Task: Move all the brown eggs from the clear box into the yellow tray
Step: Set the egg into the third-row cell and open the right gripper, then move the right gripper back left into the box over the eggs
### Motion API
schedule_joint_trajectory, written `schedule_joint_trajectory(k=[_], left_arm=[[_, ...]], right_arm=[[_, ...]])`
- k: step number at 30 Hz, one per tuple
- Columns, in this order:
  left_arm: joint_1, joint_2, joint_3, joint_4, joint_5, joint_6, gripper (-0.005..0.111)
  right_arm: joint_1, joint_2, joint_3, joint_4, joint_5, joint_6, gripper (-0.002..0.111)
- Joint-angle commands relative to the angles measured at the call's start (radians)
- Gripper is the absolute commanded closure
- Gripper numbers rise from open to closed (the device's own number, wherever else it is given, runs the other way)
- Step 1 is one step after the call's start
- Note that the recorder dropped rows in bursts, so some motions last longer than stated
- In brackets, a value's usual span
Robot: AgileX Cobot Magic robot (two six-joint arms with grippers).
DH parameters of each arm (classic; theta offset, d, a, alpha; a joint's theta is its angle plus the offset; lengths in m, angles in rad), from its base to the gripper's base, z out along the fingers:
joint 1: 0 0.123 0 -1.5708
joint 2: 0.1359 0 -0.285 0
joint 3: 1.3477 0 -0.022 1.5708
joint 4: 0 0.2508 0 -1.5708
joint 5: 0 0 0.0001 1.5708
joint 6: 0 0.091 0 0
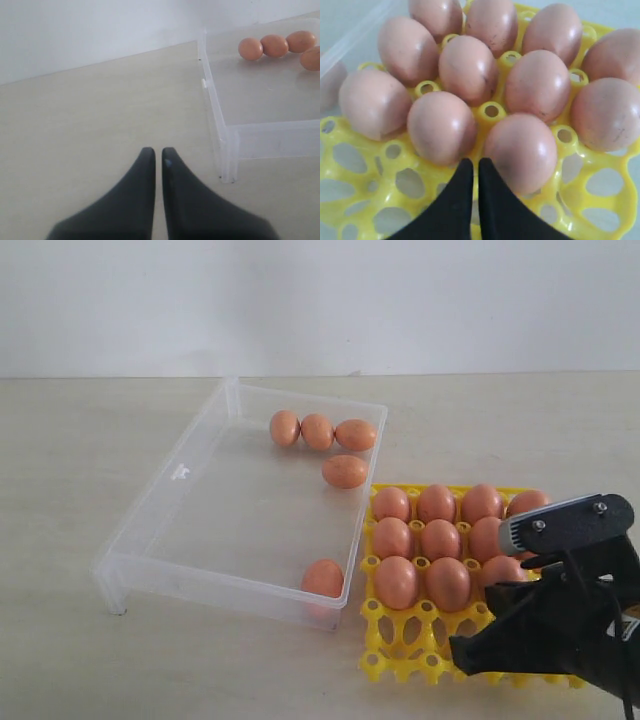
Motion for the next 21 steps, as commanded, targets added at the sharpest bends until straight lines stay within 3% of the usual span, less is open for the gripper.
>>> schedule_joint_trajectory(k=[1, 7, 9, 12, 14, 16, 17, 18, 21], left_arm=[[0.004, -0.004, 0.004, 0.0, -0.004, -0.011, 0.103], [0.004, -0.004, 0.004, 0.0, -0.004, -0.011, 0.103], [0.004, -0.004, 0.004, 0.0, -0.004, -0.011, 0.103], [0.004, -0.004, 0.004, 0.0, -0.004, -0.011, 0.103], [0.004, -0.004, 0.004, 0.0, -0.004, -0.011, 0.103], [0.004, -0.004, 0.004, 0.0, -0.004, -0.011, 0.103], [0.004, -0.004, 0.004, 0.0, -0.004, -0.011, 0.103], [0.004, -0.004, 0.004, 0.0, -0.004, -0.011, 0.103], [0.004, -0.004, 0.004, 0.0, -0.004, -0.011, 0.103]], right_arm=[[0.001, -0.077, -0.01, -0.006, 0.067, 0.005, 0.109], [0.001, -0.197, -0.087, -0.102, -0.133, -0.087, 0.109], [0.001, -0.212, -0.225, -0.166, -0.275, -0.21, 0.109], [-0.001, -0.156, -0.434, -0.164, -0.188, -0.308, 0.109], [-0.009, -0.048, -0.646, -0.098, 0.072, -0.353, 0.109], [-0.085, 0.191, -0.977, -0.01, 0.733, -0.311, 0.109], [-0.097, 0.253, -1.057, -0.03, 0.877, -0.269, 0.109], [-0.102, 0.35, -1.183, -0.151, 1.082, -0.169, 0.109], [-0.102, 0.51, -1.373, -0.512, 1.381, 0.088, 0.109]])
